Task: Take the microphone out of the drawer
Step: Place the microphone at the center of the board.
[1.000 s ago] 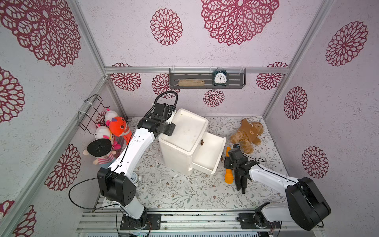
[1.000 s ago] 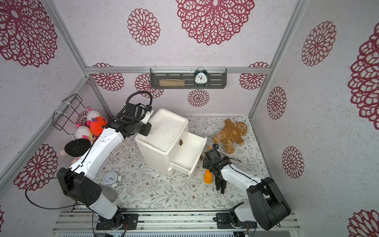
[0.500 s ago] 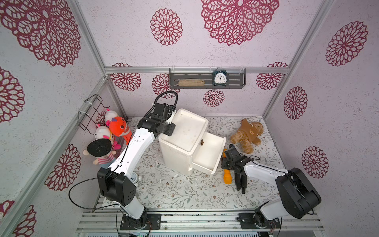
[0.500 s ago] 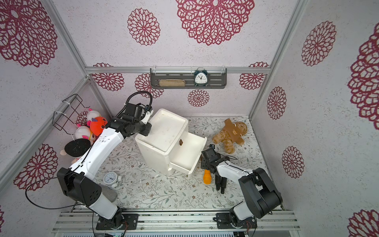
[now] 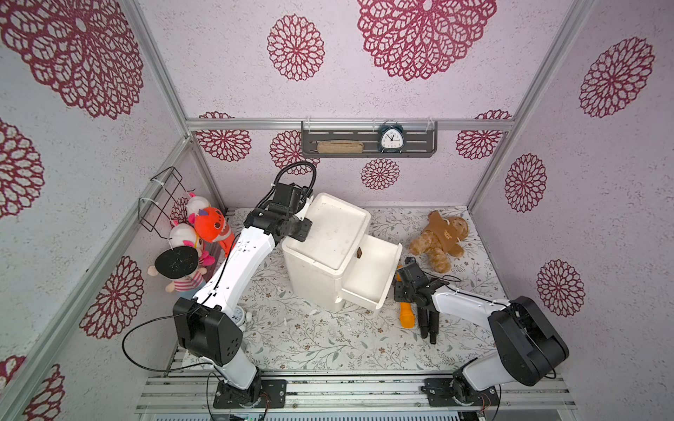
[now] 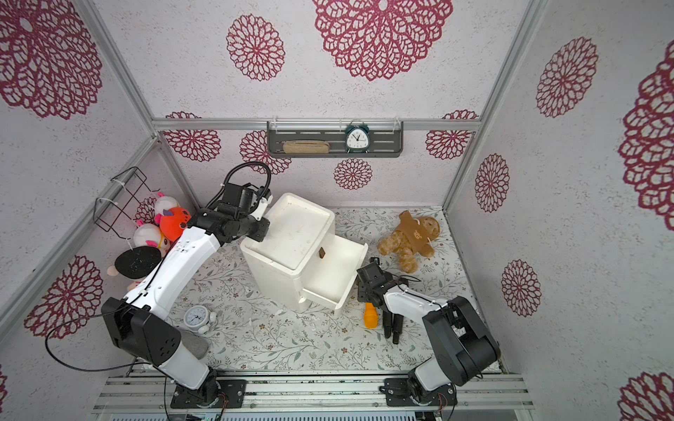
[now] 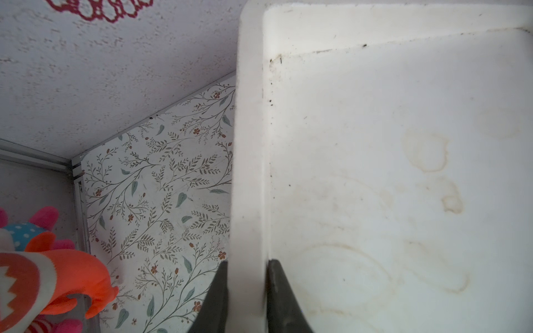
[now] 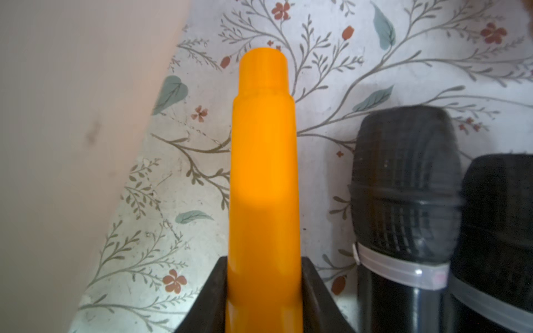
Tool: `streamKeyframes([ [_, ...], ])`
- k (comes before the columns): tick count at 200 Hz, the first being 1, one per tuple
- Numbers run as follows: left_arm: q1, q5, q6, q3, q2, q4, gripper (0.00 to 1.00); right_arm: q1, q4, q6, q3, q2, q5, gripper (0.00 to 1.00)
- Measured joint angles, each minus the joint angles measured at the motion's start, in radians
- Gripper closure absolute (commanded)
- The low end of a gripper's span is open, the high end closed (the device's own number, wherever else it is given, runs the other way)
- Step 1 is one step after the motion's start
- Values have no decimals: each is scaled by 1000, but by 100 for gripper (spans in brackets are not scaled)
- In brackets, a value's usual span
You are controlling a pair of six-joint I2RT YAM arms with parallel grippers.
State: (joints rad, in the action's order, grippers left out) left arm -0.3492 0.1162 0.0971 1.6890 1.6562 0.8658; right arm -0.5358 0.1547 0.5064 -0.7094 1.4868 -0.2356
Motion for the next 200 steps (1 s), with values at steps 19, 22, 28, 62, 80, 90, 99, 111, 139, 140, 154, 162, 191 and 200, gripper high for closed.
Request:
streamKeyframes([
  [19,0,0,0,0,0,0,99,0,2,0,6,0,0,85],
  [22,0,0,0,0,0,0,99,0,2,0,8,0,0,85],
  [28,0,0,0,0,0,0,99,0,2,1,13,-1,-2,85],
  [62,0,0,0,1,0,0,99,-2,15,2,47,-14,-12,82],
  [80,0,0,0,1,0,0,99,-2,26,2,50,-26,-21,76],
  [90,0,0,0,1,0,0,99,-3,27,2,51,-32,-24,71],
  [99,0,0,0,1,0,0,99,-3,27,2,54,-39,-26,67],
  [111,0,0,0,1,0,0,99,-3,29,3,56,-45,-28,64],
  [139,-1,0,0,1,0,1,99,-3,31,9,62,-51,-32,58],
  [140,-1,0,0,1,0,1,99,-3,31,10,62,-51,-32,58],
  [154,-1,0,0,1,0,1,99,-4,30,10,62,-51,-34,57],
  [162,-1,0,0,1,0,1,99,-4,30,10,62,-51,-34,57],
  [191,-1,0,0,1,0,1,99,-4,30,10,64,-51,-34,55],
  [200,-1,0,0,1,0,1,99,-4,30,10,65,-51,-34,55],
])
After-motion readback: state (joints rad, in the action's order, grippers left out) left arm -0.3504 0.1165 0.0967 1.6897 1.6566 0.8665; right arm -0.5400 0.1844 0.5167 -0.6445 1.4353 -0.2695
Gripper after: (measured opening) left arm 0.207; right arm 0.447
